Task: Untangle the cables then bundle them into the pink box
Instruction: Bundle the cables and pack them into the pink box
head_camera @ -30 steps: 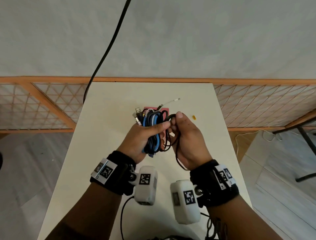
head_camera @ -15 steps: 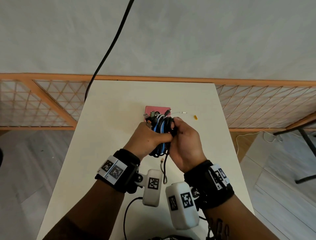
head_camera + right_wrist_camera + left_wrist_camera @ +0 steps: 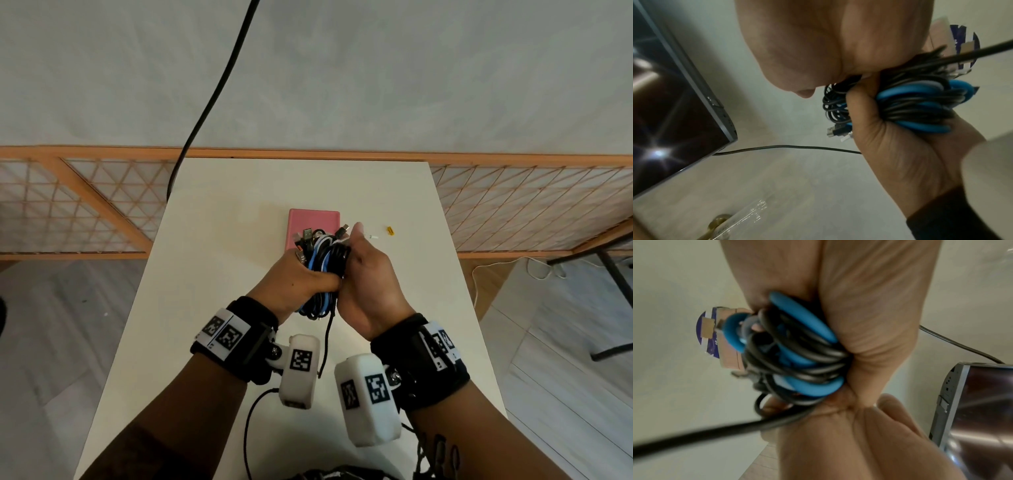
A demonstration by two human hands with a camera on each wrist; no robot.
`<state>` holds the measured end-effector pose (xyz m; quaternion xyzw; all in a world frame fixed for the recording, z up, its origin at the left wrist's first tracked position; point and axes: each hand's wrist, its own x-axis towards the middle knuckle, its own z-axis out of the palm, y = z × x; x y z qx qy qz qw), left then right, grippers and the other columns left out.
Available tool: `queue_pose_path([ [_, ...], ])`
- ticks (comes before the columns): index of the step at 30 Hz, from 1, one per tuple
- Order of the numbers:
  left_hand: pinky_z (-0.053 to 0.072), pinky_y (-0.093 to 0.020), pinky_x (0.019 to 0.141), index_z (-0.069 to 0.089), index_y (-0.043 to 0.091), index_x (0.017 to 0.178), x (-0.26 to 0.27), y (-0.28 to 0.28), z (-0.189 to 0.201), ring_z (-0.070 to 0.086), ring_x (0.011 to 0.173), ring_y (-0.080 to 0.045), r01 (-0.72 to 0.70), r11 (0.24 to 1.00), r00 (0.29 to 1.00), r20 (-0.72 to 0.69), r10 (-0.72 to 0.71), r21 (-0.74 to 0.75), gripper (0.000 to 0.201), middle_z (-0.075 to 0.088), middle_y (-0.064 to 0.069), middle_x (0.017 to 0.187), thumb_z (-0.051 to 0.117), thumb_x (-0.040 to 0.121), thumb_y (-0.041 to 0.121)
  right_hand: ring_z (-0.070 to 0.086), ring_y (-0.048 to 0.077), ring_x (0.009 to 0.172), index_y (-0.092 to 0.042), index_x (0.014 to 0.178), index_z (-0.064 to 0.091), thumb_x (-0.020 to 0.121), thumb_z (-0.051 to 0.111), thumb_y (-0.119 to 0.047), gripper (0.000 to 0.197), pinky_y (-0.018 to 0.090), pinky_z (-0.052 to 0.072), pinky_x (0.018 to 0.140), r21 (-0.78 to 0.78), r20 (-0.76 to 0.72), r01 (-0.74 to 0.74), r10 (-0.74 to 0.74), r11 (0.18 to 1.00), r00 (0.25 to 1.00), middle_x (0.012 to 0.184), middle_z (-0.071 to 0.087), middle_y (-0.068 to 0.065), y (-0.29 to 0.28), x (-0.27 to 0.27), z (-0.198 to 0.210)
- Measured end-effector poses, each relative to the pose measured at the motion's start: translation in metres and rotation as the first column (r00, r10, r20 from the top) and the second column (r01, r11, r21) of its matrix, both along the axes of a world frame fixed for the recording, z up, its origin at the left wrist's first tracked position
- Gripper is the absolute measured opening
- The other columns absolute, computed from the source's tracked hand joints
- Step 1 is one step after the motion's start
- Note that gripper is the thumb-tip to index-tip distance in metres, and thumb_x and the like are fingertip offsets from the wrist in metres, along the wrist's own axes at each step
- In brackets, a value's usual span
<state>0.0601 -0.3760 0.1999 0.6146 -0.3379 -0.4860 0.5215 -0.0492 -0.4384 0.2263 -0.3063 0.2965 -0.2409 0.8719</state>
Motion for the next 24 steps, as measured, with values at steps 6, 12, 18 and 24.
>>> queue_pose_path([
  [6, 0.062, -0.04, 0.07, 0.078, 0.001, 0.079, -0.007, -0.006, 0.007, 0.072, 0.073, -0.033, -0.408, 0.913, 0.85, -0.364, 0.38, 0.0, 0.011, 0.074, -0.021, 0.08, 0.067, 0.081, 0.0, 0.062, -0.002, 0.116, -0.021, 0.148, 0.04, 0.103, 0.053, -0.045, 0.052, 0.02, 0.053, 0.095, -0.422, -0.374, -0.318, 0.157, 0.849, 0.914, 0.138, 0.062, -0.004, 0.003, -0.015, -0.007],
  [12, 0.056, -0.035, 0.061, 0.064, 0.007, 0.076, 0.004, -0.005, 0.023, 0.06, 0.057, -0.021, -0.438, 0.899, 0.739, -0.582, 0.341, -0.029, 0.026, 0.06, -0.007, 0.067, 0.048, 0.097, 0.002, 0.061, 0.019, 0.056, -0.026, 0.081, 0.066, 0.098, 0.065, -0.041, 0.023, 0.032, 0.051, 0.077, -0.489, -0.372, -0.467, 0.308, 0.737, 0.876, 0.063, 0.059, 0.002, 0.02, -0.048, -0.041],
  [18, 0.052, -0.028, 0.054, 0.056, 0.013, 0.092, 0.012, 0.009, 0.033, 0.052, 0.05, -0.012, -0.258, 0.962, 0.716, -0.686, 0.13, -0.087, 0.01, 0.053, 0.003, 0.067, 0.049, 0.084, 0.015, 0.04, 0.008, 0.053, -0.026, 0.07, 0.061, 0.074, 0.08, -0.063, 0.042, 0.027, 0.05, 0.07, -0.23, -0.034, -0.072, 0.066, 0.97, 0.997, 0.062, 0.044, -0.008, 0.006, -0.073, -0.05],
  [24, 0.05, -0.029, 0.05, 0.054, 0.006, 0.095, -0.025, 0.018, 0.015, 0.051, 0.049, -0.016, -0.05, 0.999, 0.769, -0.637, 0.045, 0.01, 0.037, 0.053, -0.002, 0.068, 0.069, 0.063, 0.017, 0.067, 0.014, 0.077, -0.015, 0.074, 0.049, 0.105, 0.052, -0.033, 0.036, 0.037, 0.059, 0.082, -0.074, 0.007, 0.083, -0.083, 0.994, 0.997, 0.064, 0.056, -0.002, -0.016, -0.057, -0.01],
])
